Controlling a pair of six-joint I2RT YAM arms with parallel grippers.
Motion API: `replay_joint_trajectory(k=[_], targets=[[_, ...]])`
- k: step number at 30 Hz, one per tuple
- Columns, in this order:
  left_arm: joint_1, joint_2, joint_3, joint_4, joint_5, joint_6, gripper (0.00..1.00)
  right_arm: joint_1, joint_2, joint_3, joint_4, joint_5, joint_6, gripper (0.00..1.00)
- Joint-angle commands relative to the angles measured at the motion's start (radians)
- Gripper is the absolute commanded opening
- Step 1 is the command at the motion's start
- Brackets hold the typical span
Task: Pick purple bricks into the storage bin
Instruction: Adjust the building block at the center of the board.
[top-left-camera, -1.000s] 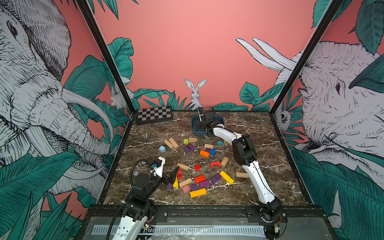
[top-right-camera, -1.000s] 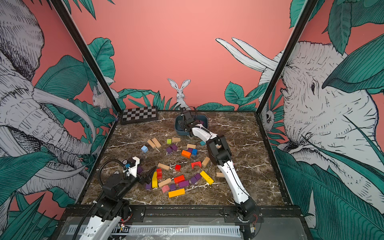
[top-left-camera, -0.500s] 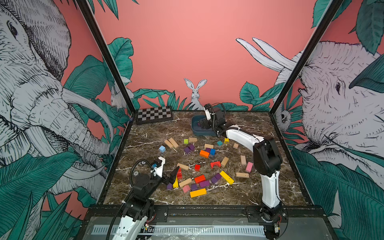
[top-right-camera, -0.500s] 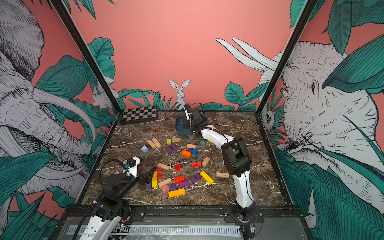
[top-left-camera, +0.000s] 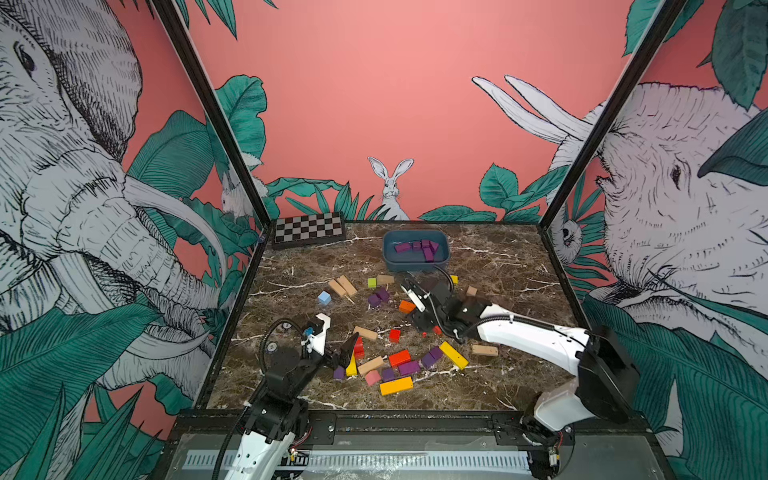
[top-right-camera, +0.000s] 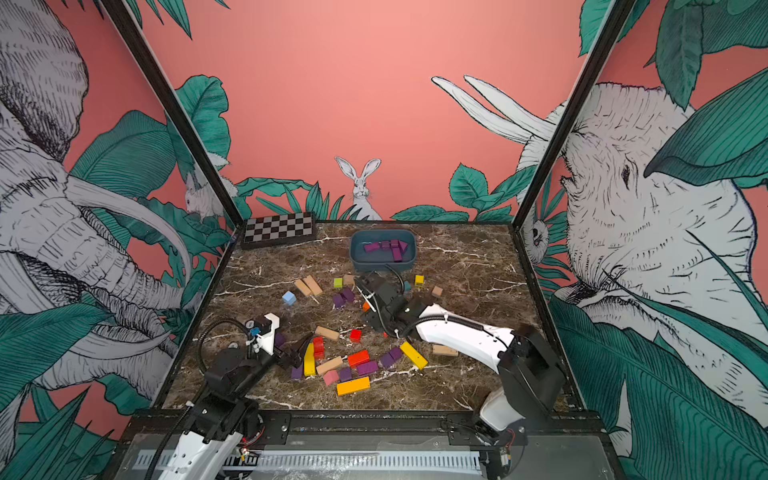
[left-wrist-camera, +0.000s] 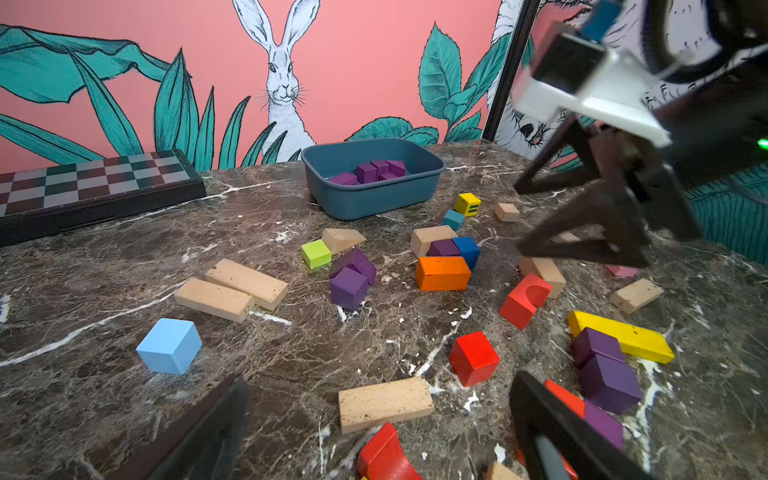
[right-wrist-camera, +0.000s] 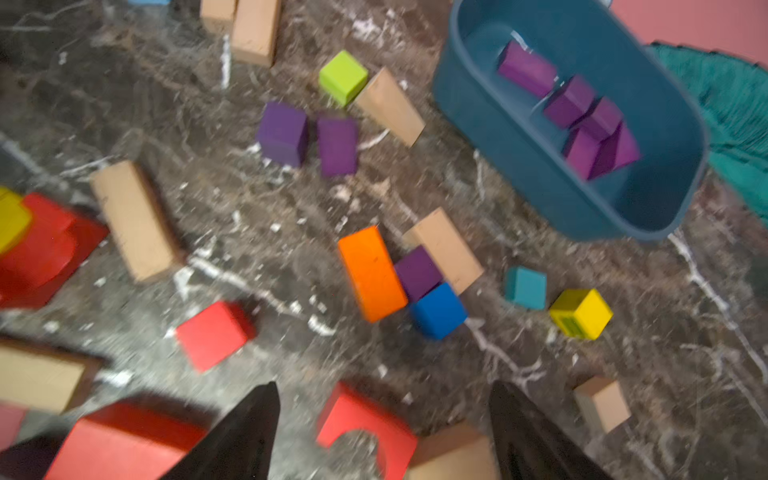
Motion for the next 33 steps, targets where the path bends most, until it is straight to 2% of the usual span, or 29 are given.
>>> replay_joint_trajectory(k=[1,3,7,15,33], targets=[[-0.003,-0.007,-0.016,0.033,0.014,-0.004,0.99,0.027,-0.1,-0.055,-0.115,0.057,0.122,0.75],[-0.003,-0.007,-0.016,0.034,0.015,-0.006,0.99,0.034,-0.155,-0.115,-0.124,0.047,0.188,0.69],[-0.003,-0.007,-0.018,0.036,0.017,-0.006,0.99,0.037,-0.209,-0.195,-0.134,0.024,0.262,0.64],[-0.002,-0.007,-0.017,0.034,0.015,-0.006,0.99,0.074,-0.158,-0.202,-0.211,-0.005,0.307,0.51],[-0.002,-0.007,-0.018,0.035,0.02,-0.009,0.99,0.199,-0.089,-0.26,-0.212,0.008,0.431,0.53]])
